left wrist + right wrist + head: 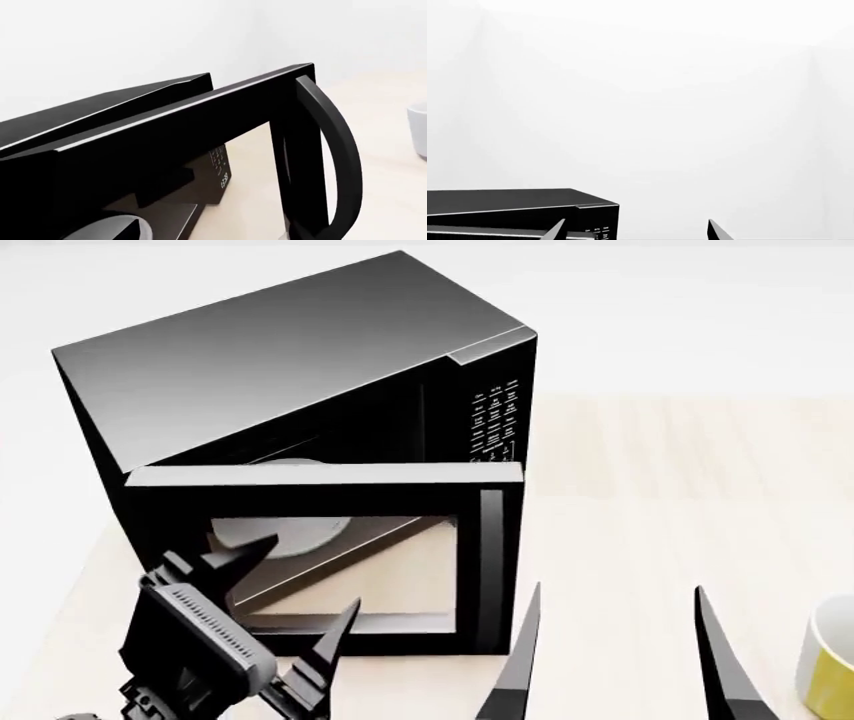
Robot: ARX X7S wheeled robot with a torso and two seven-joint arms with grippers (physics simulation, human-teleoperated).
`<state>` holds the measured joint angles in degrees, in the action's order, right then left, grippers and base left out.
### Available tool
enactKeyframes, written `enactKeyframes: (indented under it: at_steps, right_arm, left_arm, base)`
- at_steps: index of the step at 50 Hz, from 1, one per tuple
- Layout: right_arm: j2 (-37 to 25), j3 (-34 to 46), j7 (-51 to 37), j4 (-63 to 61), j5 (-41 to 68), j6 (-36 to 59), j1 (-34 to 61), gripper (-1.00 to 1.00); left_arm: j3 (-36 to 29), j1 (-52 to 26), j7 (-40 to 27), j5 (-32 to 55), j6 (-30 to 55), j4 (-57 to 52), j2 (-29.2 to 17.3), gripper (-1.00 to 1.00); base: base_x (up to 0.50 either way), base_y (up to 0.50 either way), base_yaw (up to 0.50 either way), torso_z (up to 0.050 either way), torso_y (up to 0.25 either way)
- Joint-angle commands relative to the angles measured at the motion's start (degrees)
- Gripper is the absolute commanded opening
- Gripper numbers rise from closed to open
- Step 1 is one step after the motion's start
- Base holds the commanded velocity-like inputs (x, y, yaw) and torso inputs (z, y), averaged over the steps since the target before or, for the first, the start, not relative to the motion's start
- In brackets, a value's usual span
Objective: Close the microwave.
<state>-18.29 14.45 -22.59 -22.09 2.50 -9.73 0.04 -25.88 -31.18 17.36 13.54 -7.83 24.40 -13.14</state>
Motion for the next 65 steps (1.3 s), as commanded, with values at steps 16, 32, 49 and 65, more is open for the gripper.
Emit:
enactKeyframes:
  at_steps: [16, 32, 49, 65]
  right_arm:
    - [-0.4, 0.2, -0.4, 0.3, 0.7, 0.1, 0.3, 1.0]
    - [-0.6, 0.4, -0.7, 0.5, 0.7, 0.0, 0.3, 1.0]
    - [-0.9, 0.6, -0.9, 0.7, 0.9, -0.2, 0.4, 1.0]
    - [-1.1, 0.9, -1.1, 0.9, 0.9, -0.4, 0.4, 1.0]
  left_arm:
    - [2.7, -3.7, -5.2, -0.4, -2.8, 6.1, 2.3, 1.0]
    - [3.5, -5.6, -7.2, -0.5, -5.5, 10.9, 3.9, 1.0]
    - [4.1, -8.0, -9.6, -0.9, -8.6, 16.8, 5.7, 1.0]
    - [4.4, -9.5, -11.6, -1.3, -11.7, 21.9, 6.4, 1.0]
  base:
    - [0.0, 0.0, 0.0, 0.0, 0.001]
    - [0.0, 0.0, 0.0, 0.001, 0.001]
    - [0.0, 0.0, 0.0, 0.0, 0.001]
    - [0.0, 0.0, 0.0, 0.0, 0.001]
